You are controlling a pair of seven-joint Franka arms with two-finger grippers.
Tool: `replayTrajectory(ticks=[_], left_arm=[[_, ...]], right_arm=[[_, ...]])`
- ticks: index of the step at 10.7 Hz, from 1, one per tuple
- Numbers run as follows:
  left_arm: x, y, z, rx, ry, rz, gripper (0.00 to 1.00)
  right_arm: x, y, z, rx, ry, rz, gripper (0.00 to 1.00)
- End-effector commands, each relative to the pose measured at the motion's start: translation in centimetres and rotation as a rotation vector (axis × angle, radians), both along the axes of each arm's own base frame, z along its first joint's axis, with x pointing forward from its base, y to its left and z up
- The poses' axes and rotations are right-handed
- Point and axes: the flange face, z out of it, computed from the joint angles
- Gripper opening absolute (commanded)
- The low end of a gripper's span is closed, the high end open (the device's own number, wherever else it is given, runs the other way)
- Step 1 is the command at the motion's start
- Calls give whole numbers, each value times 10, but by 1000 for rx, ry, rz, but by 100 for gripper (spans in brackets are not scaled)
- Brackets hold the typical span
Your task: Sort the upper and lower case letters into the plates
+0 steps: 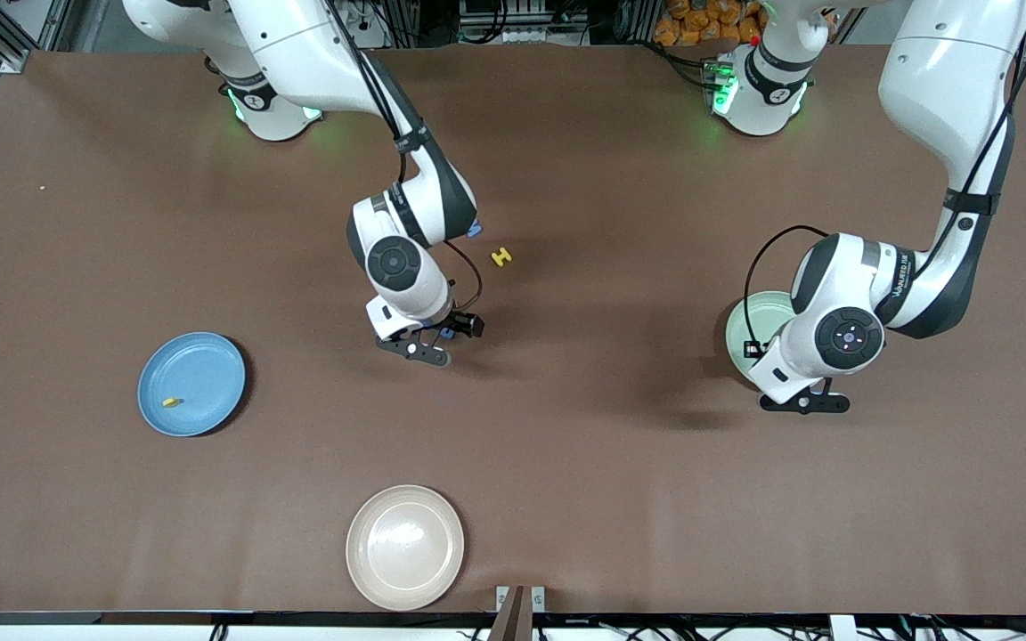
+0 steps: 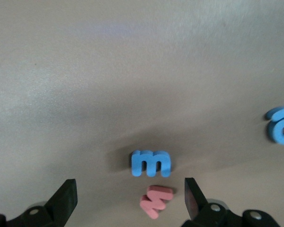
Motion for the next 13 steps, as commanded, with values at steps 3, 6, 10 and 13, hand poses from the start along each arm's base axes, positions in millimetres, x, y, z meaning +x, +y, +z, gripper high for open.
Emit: replayTrajectory(ticks=[3,6,10,13], left_arm=[[-12,33,-10,-93,15,-30,0],[-14,38,-19,-96,30,-15,31],[-16,27,-7,-94,23,-26,100],[-25,-18,10,-135,26,9,100]], right_arm=[[-14,-1,-18,6,23,-72,100],[-15,-4,-21,-8,20,-71,100],[-10,-8,-25,-54,-27,-18,100],[-10,-8,-37,-61,-52,-28,100]])
